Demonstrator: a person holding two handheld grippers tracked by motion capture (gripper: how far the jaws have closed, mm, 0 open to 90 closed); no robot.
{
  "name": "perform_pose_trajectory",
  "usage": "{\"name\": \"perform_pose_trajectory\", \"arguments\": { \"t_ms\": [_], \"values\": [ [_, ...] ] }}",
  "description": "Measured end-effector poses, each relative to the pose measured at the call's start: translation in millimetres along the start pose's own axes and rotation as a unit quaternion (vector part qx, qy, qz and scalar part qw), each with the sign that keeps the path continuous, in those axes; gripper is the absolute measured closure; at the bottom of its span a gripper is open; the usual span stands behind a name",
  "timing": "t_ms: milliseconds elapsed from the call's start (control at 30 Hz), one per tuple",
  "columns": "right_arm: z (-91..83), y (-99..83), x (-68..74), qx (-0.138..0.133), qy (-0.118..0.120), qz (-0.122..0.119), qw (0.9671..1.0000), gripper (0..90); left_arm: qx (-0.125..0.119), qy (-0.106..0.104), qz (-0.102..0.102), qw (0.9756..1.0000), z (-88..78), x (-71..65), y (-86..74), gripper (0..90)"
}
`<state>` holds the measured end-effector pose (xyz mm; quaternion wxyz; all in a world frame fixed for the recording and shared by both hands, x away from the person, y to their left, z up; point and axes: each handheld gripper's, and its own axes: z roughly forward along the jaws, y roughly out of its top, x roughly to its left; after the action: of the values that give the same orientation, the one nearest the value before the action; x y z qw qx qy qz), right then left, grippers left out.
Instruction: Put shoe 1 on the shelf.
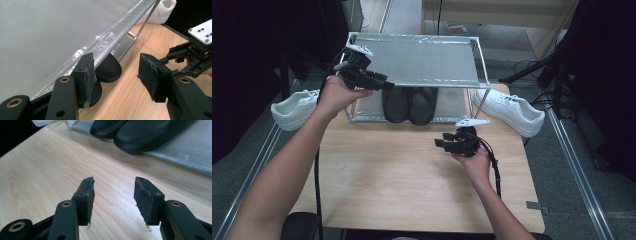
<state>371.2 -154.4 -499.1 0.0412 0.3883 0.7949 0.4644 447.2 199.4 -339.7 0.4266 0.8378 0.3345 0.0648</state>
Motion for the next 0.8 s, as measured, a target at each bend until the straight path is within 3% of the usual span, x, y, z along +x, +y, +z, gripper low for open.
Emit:
{"name": "perform_pose_trajectory", "arguments": {
  "t_ms": [567, 633, 800],
  "values": [
    [-34.9, -7.0, 12.5, -0.023, 0.003, -0.021, 0.9995, 48.3, -0.003, 0.0, -0.002, 1.0, -8.2, -10.9, -49.2, 42.8],
    [-39.0, -10.5, 10.6, -0.025, 0.001, -0.036, 0.999, 48.1, -0.009, -0.008, -0.01, 0.9999, -9.1, -11.2, -61.9, 42.7],
    [-41.0, -13.4, 6.6, -0.025, 0.0, -0.039, 0.9989, 47.6, -0.006, -0.002, -0.01, 0.9999, -7.7, -13.8, -83.4, 41.6]
  ]
}}
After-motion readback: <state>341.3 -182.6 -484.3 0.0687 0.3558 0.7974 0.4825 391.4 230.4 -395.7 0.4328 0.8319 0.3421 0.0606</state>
